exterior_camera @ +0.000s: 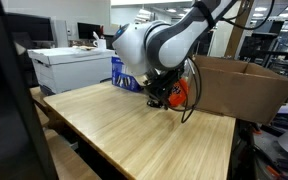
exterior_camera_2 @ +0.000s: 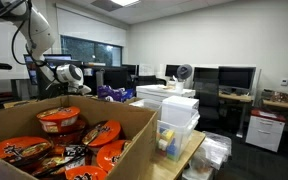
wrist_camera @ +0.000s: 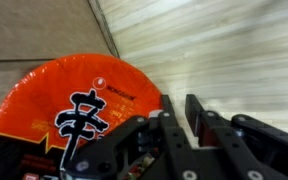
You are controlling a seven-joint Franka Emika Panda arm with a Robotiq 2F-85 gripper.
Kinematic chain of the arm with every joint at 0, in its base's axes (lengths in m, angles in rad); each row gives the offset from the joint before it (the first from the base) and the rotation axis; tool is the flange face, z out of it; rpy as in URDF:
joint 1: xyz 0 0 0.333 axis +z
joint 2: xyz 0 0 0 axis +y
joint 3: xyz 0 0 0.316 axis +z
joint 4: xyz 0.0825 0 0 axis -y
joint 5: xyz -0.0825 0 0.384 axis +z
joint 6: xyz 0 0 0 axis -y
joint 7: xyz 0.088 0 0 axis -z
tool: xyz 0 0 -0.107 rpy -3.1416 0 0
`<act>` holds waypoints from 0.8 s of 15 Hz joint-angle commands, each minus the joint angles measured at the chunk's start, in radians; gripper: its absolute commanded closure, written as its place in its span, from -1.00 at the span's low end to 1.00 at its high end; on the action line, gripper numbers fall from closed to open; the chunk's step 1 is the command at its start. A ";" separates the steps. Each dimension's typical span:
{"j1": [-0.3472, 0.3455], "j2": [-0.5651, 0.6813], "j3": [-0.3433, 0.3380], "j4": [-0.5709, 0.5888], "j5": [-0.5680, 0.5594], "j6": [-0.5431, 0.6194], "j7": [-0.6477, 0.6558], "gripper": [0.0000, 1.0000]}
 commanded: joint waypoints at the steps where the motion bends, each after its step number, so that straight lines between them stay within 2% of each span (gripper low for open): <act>1: -0.017 -0.037 -0.020 -0.066 0.012 0.017 0.038 0.93; 12: -0.013 -0.026 -0.050 -0.072 -0.011 -0.022 0.089 0.94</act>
